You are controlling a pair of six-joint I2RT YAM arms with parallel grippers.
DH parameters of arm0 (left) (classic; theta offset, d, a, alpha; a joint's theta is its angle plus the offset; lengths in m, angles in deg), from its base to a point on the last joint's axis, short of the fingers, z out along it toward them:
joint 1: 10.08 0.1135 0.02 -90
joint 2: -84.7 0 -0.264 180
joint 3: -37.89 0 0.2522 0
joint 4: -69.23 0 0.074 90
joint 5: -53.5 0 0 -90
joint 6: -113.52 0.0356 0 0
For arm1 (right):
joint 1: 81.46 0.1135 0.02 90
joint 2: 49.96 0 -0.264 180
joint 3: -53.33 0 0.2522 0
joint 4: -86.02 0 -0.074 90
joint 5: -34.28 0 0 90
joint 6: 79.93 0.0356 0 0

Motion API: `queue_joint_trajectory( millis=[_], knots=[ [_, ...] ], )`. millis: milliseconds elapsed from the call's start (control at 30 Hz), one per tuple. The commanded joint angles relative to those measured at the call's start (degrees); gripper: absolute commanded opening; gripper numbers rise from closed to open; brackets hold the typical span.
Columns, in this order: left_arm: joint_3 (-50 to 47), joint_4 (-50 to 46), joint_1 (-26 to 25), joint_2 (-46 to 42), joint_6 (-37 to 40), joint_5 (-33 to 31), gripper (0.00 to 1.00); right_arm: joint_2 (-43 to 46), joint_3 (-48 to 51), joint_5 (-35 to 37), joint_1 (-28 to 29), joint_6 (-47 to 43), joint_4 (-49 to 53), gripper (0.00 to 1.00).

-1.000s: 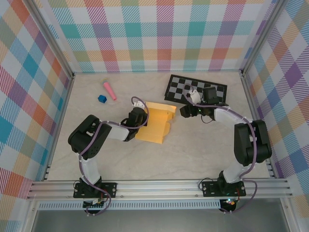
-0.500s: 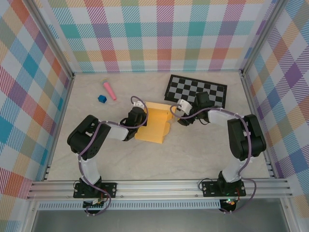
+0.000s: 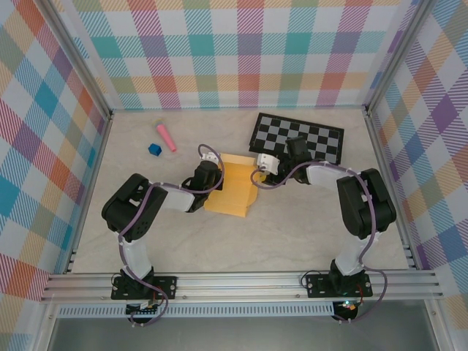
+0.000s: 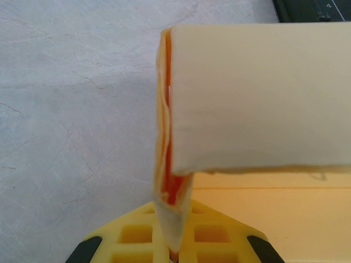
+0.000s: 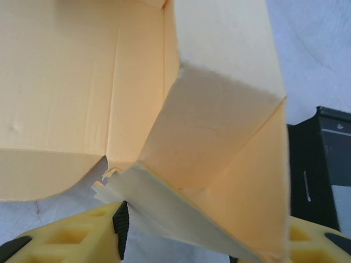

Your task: Fold the paper box

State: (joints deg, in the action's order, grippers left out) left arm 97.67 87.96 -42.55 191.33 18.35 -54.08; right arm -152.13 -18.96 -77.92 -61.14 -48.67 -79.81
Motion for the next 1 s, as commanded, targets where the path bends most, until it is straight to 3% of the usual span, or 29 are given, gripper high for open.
queue_joint_trajectory(
  millis=[0, 400, 800, 967],
  knots=[
    [0.6, -4.5, 0.3, 0.7, -0.9, 2.1, 0.0, 3.0, 0.3, -4.5, 0.9, -2.1, 1.2, 0.5],
    [1.2, -5.2, 0.3, 1.3, -2.2, 2.6, 0.0, 1.3, -1.5, -5.2, 4.0, 3.2, 3.8, 0.48],
    [0.4, -4.2, 0.1, 1.2, -4.8, 2.5, 0.0, 1.1, 0.0, 6.2, 6.1, 25.1, -8.1, 0.48],
    [0.1, -4.2, -0.2, 1.0, -6.3, 1.9, 0.0, 0.4, -0.4, 16.4, 9.4, 32.7, -11.2, 0.46]
  ],
)
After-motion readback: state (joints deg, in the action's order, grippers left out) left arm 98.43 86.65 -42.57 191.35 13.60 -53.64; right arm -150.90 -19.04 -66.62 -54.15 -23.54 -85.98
